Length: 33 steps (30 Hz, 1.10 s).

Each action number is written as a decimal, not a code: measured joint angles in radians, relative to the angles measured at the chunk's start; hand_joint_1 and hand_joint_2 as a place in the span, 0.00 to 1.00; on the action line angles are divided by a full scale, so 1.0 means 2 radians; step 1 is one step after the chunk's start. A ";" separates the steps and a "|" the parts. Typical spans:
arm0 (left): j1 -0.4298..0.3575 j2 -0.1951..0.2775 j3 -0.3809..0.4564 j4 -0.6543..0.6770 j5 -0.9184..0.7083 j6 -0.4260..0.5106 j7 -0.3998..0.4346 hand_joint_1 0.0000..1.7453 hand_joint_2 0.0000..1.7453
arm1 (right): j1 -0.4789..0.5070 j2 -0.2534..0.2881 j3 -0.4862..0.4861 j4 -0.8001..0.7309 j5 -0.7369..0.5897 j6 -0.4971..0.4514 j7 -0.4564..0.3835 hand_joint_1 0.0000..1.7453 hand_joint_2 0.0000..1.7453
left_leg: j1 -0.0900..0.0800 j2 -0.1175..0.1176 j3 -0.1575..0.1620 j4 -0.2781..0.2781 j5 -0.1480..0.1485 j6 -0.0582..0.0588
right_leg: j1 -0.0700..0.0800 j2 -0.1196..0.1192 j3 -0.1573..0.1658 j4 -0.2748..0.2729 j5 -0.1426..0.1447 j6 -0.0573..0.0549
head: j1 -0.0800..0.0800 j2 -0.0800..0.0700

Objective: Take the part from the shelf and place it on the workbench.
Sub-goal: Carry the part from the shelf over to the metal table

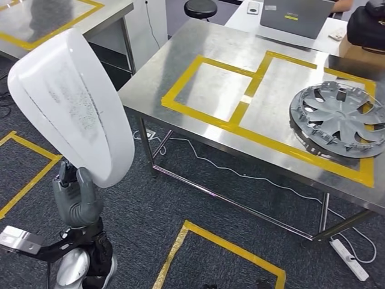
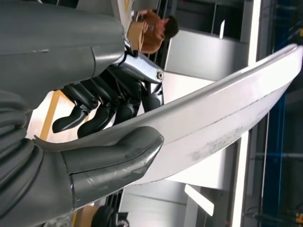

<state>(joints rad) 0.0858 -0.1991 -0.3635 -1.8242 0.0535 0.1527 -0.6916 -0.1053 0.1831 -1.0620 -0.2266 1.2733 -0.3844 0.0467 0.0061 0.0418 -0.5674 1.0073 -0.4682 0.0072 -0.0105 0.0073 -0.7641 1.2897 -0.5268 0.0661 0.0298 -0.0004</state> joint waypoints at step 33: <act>0.014 0.000 -0.001 -0.003 -0.009 0.001 0.007 1.00 1.00 | 0.003 0.000 0.022 0.000 0.045 -0.023 0.009 0.00 1.00 | 0.001 -0.011 -0.002 0.001 0.003 0.000 | 0.000 -0.004 0.049 -0.069 0.025 0.000 | 0.000 0.000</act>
<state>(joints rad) 0.1136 -0.1997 -0.3657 -1.8296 0.0350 0.1544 -0.6783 -0.0996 0.1831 -1.0183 -0.2266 1.3629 -0.4313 0.0647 0.0086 0.0200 -0.5720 1.0092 -0.4625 0.0062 -0.0113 0.0000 -0.6669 1.1509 -0.4771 0.0665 0.0297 -0.0004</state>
